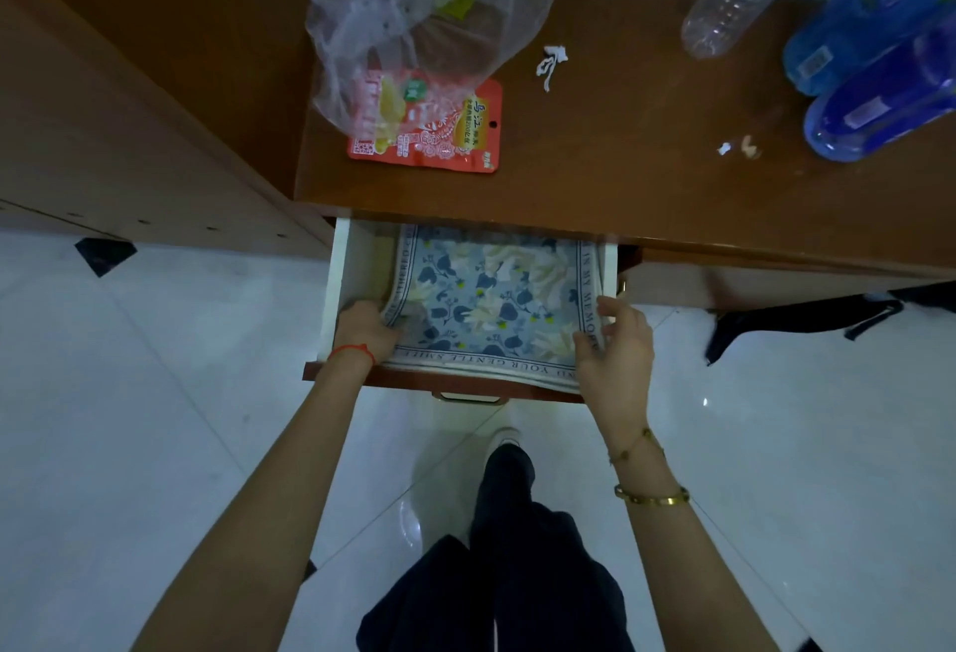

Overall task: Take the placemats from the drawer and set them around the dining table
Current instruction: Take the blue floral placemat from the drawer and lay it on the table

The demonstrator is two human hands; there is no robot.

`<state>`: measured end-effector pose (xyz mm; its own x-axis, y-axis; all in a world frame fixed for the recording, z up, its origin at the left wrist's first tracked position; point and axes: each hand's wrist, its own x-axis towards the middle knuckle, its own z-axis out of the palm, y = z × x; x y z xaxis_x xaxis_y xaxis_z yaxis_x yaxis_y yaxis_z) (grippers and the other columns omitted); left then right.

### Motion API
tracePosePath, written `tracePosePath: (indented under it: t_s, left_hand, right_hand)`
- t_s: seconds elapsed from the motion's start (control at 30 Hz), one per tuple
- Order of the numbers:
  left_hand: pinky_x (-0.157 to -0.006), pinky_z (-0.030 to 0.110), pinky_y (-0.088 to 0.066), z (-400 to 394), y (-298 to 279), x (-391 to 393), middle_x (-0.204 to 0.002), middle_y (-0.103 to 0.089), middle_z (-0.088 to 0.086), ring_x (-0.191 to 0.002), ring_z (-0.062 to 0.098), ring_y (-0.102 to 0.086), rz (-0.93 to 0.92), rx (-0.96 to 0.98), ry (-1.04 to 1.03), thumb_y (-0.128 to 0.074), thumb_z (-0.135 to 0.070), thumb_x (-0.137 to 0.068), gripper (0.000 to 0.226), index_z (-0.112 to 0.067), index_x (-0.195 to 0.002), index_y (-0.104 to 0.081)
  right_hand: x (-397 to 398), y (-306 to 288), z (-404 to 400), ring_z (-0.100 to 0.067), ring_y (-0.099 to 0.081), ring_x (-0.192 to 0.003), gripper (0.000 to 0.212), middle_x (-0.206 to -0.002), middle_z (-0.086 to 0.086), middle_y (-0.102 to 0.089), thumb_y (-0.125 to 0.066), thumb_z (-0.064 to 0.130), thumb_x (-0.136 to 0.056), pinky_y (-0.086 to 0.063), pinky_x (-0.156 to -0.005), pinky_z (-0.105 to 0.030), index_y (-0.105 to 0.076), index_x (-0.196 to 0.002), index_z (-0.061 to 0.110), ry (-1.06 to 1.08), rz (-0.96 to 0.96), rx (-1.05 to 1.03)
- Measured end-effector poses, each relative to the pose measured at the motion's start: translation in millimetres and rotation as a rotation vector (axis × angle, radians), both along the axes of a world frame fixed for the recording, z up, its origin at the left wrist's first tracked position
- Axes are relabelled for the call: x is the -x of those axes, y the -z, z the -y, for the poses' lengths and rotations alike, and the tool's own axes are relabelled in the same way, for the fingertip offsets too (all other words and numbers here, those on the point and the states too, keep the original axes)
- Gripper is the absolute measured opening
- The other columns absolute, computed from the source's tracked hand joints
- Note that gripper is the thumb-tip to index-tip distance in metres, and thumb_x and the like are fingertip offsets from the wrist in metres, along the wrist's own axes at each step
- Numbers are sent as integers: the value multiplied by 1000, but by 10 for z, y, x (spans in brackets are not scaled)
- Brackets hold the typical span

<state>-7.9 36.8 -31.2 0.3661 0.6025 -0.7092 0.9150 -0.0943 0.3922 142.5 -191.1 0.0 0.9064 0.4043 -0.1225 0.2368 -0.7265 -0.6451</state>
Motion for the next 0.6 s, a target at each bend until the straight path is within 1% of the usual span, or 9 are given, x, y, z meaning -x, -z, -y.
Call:
tracePosePath:
  t_s: [0.07, 0.1, 0.17, 0.2, 0.27, 0.33, 0.4, 0.5, 0.6]
  left_hand:
    - [-75, 27, -43, 16, -52, 17, -112, -66, 17, -100, 32, -61, 28, 15, -24, -71, -15, -83, 35, 1, -113, -64]
    - [-77, 27, -44, 20, -78, 30, -111, -65, 14, -102, 32, -61, 55, 35, -58, -72, -12, -82, 36, 0, -115, -63]
    - [-88, 33, -50, 22, -144, 67, -113, -64, 10, -105, 32, -61, 130, 108, -164, -73, -11, -80, 41, -5, -119, -62]
    - [-92, 38, -51, 24, -177, 95, -115, -64, 10, -105, 32, -62, 172, 141, -210, -73, -11, -80, 42, -7, -120, -61]
    - [-92, 43, -52, 56, -259, 158, -114, -62, 8, -103, 29, -61, 239, 176, -262, -71, -8, -82, 41, -12, -119, -54]
    - [-89, 44, -52, 112, -360, 209, -113, -59, 8, -101, 27, -59, 287, 185, -279, -68, -5, -84, 39, -16, -116, -46]
    - [-87, 45, -53, 183, -474, 252, -112, -59, 7, -101, 28, -59, 320, 189, -284, -66, -4, -85, 38, -19, -114, -45]
    - [-81, 35, -53, 328, -654, 343, -109, -60, 4, -99, 23, -59, 371, 193, -318, -63, 0, -87, 37, -15, -117, -47]
    - [-73, 22, -51, 507, -833, 501, -103, -62, -3, -96, 17, -60, 421, 219, -362, -62, 0, -88, 38, -13, -120, -47]
  right_hand:
    - [-17, -18, 32, -24, -50, -104, 42, -114, -10, -57, -69, 3, -82, -36, -89, -19, -56, -122, 4, 14, -9, -3]
    - [-30, -23, 56, -24, -50, -103, 42, -114, -10, -57, -70, 3, -81, -36, -89, -20, -56, -121, 4, 27, -18, 6]
    - [-47, -34, 115, -26, -52, -100, 40, -110, -10, -55, -70, 3, -80, -40, -87, -22, -57, -118, 4, 45, -48, 31]
    - [-53, -49, 147, -27, -54, -97, 37, -107, -10, -54, -69, 2, -81, -39, -83, -18, -58, -116, 3, 50, -72, 35]
    - [-68, -100, 205, -24, -55, -87, 32, -101, -8, -53, -66, -2, -82, -34, -70, -4, -59, -114, 0, 51, -125, 23]
    - [-74, -183, 253, -18, -52, -78, 30, -96, -7, -55, -64, -4, -83, -33, -63, 0, -59, -112, -1, 43, -171, 3]
    - [-60, -281, 303, -12, -52, -71, 29, -92, -5, -57, -63, -5, -83, -35, -61, 0, -57, -111, -1, 34, -218, -18]
    - [17, -414, 430, 1, -54, -76, 25, -97, -5, -60, -60, -4, -87, -41, -62, -1, -54, -111, 1, 34, -301, -52]
    - [145, -522, 570, 5, -56, -81, 22, -102, -3, -61, -54, -4, -90, -45, -63, -3, -49, -110, 3, 41, -374, -75]
